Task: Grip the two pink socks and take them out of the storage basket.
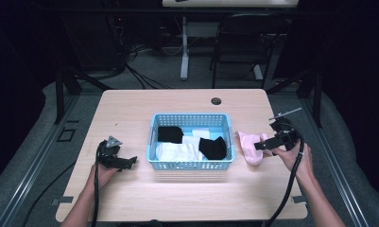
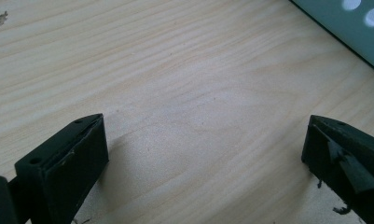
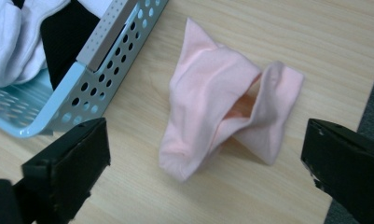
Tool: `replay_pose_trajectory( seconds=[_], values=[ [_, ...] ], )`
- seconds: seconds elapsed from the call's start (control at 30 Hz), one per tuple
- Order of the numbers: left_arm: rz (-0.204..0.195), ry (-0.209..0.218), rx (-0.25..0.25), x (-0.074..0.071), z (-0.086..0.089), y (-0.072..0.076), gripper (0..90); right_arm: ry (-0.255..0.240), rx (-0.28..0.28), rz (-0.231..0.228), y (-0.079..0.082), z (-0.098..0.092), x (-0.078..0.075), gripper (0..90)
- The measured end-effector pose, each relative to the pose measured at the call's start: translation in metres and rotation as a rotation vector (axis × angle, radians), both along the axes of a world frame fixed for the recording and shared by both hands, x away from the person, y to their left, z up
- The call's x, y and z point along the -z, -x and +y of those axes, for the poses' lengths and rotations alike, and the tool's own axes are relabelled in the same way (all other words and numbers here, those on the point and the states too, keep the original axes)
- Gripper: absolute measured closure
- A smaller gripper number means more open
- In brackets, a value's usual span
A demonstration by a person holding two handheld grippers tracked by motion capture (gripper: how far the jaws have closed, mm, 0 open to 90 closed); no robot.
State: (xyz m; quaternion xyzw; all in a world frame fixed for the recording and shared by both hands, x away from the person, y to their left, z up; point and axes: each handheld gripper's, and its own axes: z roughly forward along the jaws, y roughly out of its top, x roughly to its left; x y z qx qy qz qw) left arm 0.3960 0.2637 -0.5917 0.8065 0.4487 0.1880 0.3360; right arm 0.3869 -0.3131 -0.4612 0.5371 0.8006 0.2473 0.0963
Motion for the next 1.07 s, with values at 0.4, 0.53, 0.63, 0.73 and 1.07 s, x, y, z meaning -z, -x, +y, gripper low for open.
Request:
replay_pose_trajectory(
  seconds=[0.4, 0.53, 0.63, 0.73, 1.07],
  values=[
    [0.0, -0.001, -0.001, 0.0, 0.0, 0.0, 0.3, 0.015, -0.005, -0.019, 0.05, -0.021, 0.022, 0.0],
    [0.0, 0.001, -0.002, 0.0, 0.0, 0.0, 0.2, -0.001, 0.018, 0.003, 0.059, -0.029, 0.039, 0.6],
    [0.0, 0.0, -0.001, 0.0, 0.0, 0.0, 0.2, 0.014, 0.016, 0.034, 0.06, -0.032, 0.05, 0.7],
    [0.0, 0.001, -0.002, 0.0, 0.0, 0.0, 0.2, 0.025, 0.018, 0.05, 0.059, -0.033, 0.055, 0.7],
    [0.0, 0.001, -0.001, 0.0, 0.0, 0.0, 0.2, 0.036, 0.029, 0.087, 0.055, -0.039, 0.062, 2.5]
  ],
)
